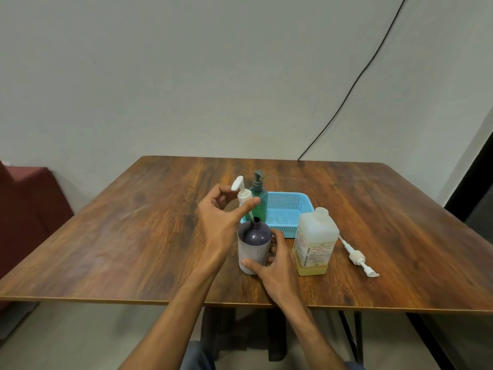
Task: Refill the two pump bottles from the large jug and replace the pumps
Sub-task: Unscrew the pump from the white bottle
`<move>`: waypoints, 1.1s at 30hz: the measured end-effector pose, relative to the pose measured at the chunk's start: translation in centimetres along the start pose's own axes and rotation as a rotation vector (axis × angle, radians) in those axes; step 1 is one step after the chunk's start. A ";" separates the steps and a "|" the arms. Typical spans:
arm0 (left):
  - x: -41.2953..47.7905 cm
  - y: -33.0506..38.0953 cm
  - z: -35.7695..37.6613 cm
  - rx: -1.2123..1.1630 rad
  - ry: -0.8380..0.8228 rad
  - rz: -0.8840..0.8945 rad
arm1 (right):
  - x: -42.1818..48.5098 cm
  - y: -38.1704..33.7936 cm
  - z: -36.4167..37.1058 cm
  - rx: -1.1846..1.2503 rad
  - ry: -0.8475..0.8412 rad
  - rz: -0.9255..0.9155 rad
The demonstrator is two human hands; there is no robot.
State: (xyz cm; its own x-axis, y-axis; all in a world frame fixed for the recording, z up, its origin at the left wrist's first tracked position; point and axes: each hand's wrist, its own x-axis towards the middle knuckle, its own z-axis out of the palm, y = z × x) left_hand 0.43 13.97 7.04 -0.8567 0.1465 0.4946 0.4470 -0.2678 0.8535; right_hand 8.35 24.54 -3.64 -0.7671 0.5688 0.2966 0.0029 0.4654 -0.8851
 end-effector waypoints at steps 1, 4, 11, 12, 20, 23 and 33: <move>0.2 0.6 -0.2 -0.012 0.014 0.000 | 0.0 0.1 0.0 -0.002 -0.003 0.000; 0.6 2.6 -0.8 -0.083 0.047 -0.004 | 0.0 0.0 -0.1 -0.010 -0.010 0.000; -0.4 3.5 -3.6 -0.141 0.131 0.041 | 0.0 -0.3 -0.3 -0.014 -0.018 -0.002; -0.7 3.1 -4.2 -0.147 0.158 0.032 | -0.1 -0.3 -0.3 -0.013 -0.018 -0.001; -3.2 -2.7 -8.1 0.337 0.208 0.091 | -0.1 -0.3 0.1 -0.031 0.005 0.021; -3.9 -5.1 -8.8 0.477 0.148 0.062 | -0.1 -0.3 0.2 -0.042 0.012 0.025; -3.7 -9.3 -8.7 0.733 -0.001 -0.101 | -0.1 -0.4 0.1 -0.060 0.006 0.036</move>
State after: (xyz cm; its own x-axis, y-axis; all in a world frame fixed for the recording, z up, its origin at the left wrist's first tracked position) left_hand -2.85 7.61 -4.15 -0.9025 0.1375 0.4081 0.4237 0.4521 0.7849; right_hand 8.36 24.28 -3.35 -0.7623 0.5898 0.2666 0.0692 0.4838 -0.8725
